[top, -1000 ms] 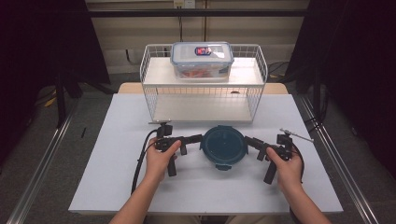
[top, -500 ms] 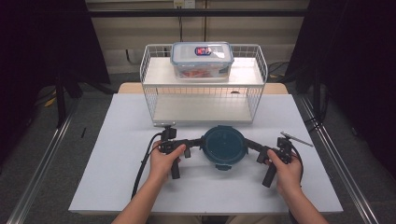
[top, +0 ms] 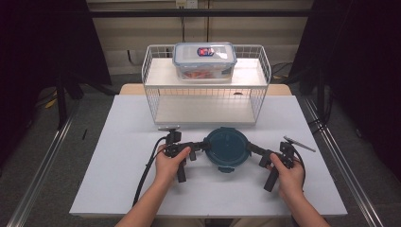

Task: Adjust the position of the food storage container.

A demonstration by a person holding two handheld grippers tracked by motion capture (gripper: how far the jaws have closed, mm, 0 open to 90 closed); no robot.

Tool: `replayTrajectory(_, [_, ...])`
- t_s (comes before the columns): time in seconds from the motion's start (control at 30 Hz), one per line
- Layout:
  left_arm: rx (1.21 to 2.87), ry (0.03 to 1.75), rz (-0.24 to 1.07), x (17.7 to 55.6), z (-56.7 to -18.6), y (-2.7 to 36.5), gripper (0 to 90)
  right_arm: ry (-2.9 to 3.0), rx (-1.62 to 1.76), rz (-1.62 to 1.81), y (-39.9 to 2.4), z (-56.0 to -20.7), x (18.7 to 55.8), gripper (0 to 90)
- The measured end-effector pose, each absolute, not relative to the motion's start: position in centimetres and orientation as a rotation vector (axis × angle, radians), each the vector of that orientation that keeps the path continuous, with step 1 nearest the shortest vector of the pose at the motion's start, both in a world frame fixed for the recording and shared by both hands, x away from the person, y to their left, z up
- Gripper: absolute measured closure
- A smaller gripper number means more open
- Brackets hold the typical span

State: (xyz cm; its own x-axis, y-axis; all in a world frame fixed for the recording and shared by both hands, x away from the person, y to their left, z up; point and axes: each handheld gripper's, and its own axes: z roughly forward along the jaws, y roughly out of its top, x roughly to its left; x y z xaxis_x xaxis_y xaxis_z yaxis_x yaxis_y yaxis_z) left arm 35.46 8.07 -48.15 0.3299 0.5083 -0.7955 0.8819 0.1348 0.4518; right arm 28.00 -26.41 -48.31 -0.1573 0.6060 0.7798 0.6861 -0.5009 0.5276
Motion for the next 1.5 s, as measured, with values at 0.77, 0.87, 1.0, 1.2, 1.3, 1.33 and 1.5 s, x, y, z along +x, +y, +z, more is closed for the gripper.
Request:
replayTrajectory(0.77, [1.436, 1.351, -0.474, 35.1, -48.4, 8.1, 48.6, -1.432, -2.018, -1.763, -26.0, -49.1, 27.8, 54.1])
replayTrajectory(0.87, [1.431, 1.351, -0.48, 35.1, -48.4, 8.1, 50.4, -1.407, -2.025, -1.748, -26.1, -49.1, 27.8, 54.2])
replayTrajectory(1.0, [1.43, 1.352, -0.487, 35.0, -48.4, 8.1, 51.2, -1.373, -2.018, -1.758, -26.1, -49.4, 27.7, 54.3])
replayTrajectory(1.2, [1.397, 1.366, -0.495, 35.0, -48.6, 8.1, 53.0, -1.286, -2.032, -1.742, -26.0, -49.6, 27.7, 55.9])
replayTrajectory(1.3, [1.365, 1.382, -0.507, 34.8, -48.8, 8.1, 53.6, -1.251, -2.04, -1.74, -26.0, -49.7, 27.6, 56.4])
replayTrajectory(1.33, [1.355, 1.388, -0.5, 34.7, -48.9, 8.0, 53.8, -1.251, -2.044, -1.743, -26.0, -49.7, 27.6, 56.5])
replayTrajectory(1.5, [1.34, 1.402, -0.502, 34.5, -48.7, 8.1, 54.9, -1.201, -2.047, -1.741, -25.9, -49.8, 27.5, 57.5])
